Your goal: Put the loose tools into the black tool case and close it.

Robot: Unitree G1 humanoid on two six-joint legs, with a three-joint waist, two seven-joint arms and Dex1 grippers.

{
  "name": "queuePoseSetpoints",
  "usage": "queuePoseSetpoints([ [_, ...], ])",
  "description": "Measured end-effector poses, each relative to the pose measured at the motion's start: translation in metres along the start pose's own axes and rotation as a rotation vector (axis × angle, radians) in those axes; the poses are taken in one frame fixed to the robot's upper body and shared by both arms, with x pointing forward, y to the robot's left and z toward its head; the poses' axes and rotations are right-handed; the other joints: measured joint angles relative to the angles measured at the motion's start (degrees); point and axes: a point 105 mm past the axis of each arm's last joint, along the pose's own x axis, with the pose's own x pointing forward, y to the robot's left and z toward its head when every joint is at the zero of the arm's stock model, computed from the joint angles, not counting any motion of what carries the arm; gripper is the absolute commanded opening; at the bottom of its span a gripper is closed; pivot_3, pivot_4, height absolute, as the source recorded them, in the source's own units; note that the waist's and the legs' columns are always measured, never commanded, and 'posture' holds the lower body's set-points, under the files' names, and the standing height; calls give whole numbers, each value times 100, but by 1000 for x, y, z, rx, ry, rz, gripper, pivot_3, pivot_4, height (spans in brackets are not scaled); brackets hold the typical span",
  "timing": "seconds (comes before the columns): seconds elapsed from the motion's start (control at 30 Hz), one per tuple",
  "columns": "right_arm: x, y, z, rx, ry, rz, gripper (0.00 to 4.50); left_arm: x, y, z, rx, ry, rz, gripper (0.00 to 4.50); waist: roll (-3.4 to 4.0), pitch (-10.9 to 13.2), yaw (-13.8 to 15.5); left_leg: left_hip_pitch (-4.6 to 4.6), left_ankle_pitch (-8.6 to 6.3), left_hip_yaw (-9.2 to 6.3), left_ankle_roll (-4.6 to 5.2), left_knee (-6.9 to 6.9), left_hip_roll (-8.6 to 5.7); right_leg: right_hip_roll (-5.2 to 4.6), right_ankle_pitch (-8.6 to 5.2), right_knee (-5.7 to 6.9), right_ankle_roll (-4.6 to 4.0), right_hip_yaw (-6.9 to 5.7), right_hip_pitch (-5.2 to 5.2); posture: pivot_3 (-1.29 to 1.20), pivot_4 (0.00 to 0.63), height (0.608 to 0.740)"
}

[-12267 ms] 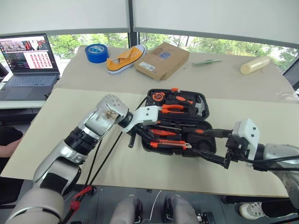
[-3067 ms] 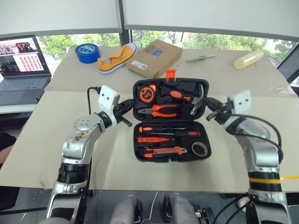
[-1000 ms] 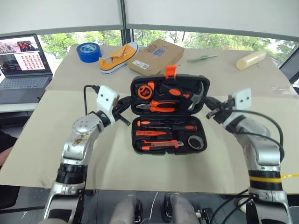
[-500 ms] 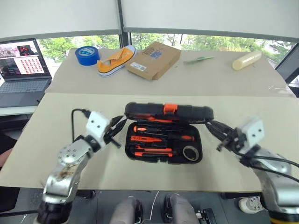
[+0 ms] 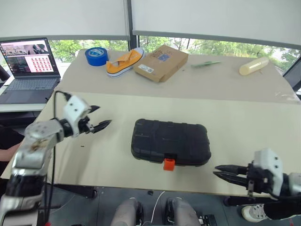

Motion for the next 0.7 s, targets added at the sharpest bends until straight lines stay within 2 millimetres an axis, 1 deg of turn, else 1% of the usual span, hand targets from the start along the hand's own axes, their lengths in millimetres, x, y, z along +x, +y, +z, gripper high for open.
queuePoseSetpoints([
  [0.03, 7, -1, 2, -32, 2, 13, 0, 13, -1, 6, 27, -17, -36, 2518, -1, 0, -1, -7, 0, 1, 1, 2, -2, -1, 3, -2, -5, -5, -5, 0, 150, 731],
  [0.07, 13, -2, 2, -60, 8, 26, 0, 26, -3, 10, 54, -29, -75, 2053, -4, 0, 2, -16, 1, -1, 2, 5, -8, -7, 5, -3, -7, -6, -7, 0, 150, 731],
  [0.13, 24, -4, 1, -105, 23, 43, 0, 49, -10, 18, 99, -49, -148, 1373, -7, 0, -4, -26, 1, -1, 4, 12, -11, -6, 5, -3, -6, -11, -11, 0, 150, 731],
  [0.17, 28, -5, -1, -118, 31, 52, 0, 58, -14, 20, 116, -52, -183, 935, -9, 1, -10, -30, 2, -2, 5, 15, -12, -6, 5, -2, -6, -14, -13, 0, 150, 731],
  [0.2, 32, -6, -3, -126, 38, 60, 0, 66, -18, 20, 129, -49, -214, 740, -10, 0, -14, -29, 3, -2, 6, 16, -13, -5, 4, -2, -5, -20, -13, 0, 150, 731],
  [0.23, 37, -7, -4, -139, 42, 63, 0, 74, -22, 20, 147, -47, -244, 290, -11, 1, -22, -33, 3, -2, 7, 18, -15, -2, 3, -2, -3, -31, -15, 0, 150, 731],
  [0.27, 42, -7, -5, -151, 47, 70, 0, 83, -26, 20, 173, -42, -276, 19, -14, 2, -34, -38, 3, -2, 7, 18, -16, 0, 3, -2, -3, -38, -19, 0, 150, 731],
  [0.33, 49, -6, -9, -172, 66, 86, 0, 95, -36, 18, 214, -29, -332, 19, -16, 3, -50, -40, 3, -2, 7, 17, -19, 0, 3, -1, -2, -42, -23, 0, 150, 731],
  [0.4, 53, -8, -12, -186, 82, 82, 0, 97, -42, 14, 240, -11, -382, 19, -20, 6, -87, -41, 3, -2, 7, 17, -18, 0, 3, -2, -2, -45, -23, 0, 150, 731],
  [0.47, 56, -15, -15, -190, 93, 50, 0, 95, -46, 10, 256, 5, -424, 19, -23, 8, -120, -40, 3, -2, 7, 20, -16, -2, 2, 1, 0, -44, -23, 0, 150, 731],
  [0.5, 59, -21, -15, -193, 96, 21, 0, 92, -47, 9, 263, 14, -449, 19, -26, 9, -145, -39, 3, -4, 7, 22, -15, -7, 2, 3, 1, -44, -23, 0, 150, 731],
  [0.63, 61, -62, -14, -199, 100, -166, 0, 77, -57, 8, 308, 40, -583, 19, -27, 11, -178, -44, 3, -6, 7, 31, -14, -23, 0, 10, 4, -37, -29, 0, 150, 731],
  [0.7, 58, -76, -9, -204, 94, -217, 0, 74, -61, 14, 291, 17, -609, 19, -26, 11, -170, -55, 3, -15, 7, 36, -14, -22, 0, 15, 2, -32, -36, 0, 150, 731],
])
